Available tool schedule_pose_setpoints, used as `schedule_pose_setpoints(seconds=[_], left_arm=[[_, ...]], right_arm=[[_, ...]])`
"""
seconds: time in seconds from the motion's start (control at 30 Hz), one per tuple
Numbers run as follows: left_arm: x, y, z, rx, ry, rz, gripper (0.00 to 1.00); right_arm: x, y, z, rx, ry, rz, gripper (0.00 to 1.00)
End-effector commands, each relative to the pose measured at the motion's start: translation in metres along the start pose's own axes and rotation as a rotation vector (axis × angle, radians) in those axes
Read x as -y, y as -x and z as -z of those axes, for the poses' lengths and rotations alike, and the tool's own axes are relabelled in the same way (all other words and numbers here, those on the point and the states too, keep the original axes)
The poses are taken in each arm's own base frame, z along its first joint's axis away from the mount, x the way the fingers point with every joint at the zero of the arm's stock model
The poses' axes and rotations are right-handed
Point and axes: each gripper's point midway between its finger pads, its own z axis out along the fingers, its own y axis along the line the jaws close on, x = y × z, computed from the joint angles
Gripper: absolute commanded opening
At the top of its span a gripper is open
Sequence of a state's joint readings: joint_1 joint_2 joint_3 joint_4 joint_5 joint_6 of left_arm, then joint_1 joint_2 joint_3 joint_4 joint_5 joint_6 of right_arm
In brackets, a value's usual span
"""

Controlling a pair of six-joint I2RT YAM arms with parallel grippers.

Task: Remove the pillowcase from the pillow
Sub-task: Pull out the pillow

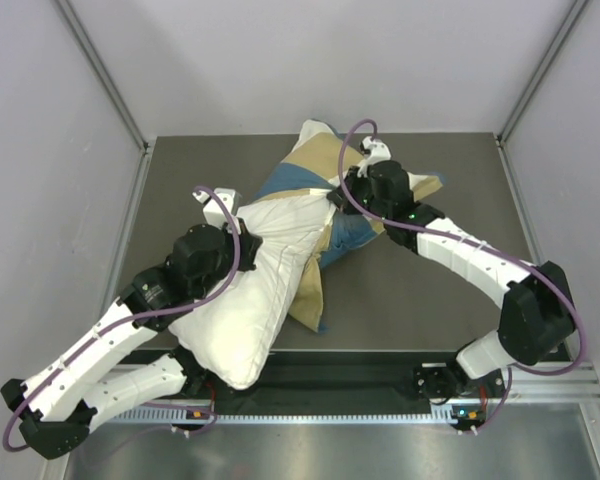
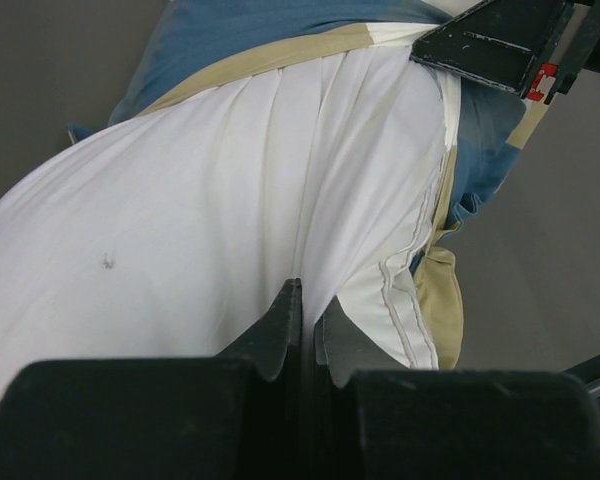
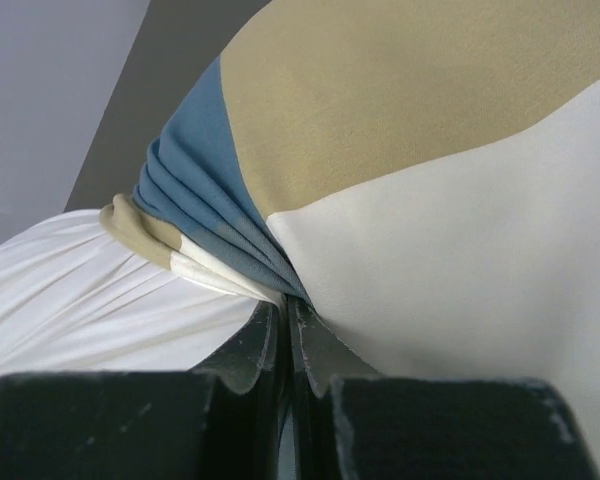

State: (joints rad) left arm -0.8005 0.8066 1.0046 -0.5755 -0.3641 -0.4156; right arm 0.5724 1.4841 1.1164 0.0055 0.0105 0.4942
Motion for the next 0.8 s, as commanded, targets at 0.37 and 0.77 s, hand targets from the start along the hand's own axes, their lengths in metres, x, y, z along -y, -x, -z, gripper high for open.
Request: schedule_pose_setpoints(seconds=[0.37, 0.77], left_arm=[[0.098, 0.035, -0.107, 0.029, -0.263, 0.041, 0.0], [0.131, 0.06, -0.137, 0.04, -0.329, 0.028, 0.0]], right_arm=[[0.131, -0.013, 0.063, 0.029, -0.574, 0.207, 0.2], [0.068, -0.071, 0.146, 0.077, -0.355, 0.06, 0.77]])
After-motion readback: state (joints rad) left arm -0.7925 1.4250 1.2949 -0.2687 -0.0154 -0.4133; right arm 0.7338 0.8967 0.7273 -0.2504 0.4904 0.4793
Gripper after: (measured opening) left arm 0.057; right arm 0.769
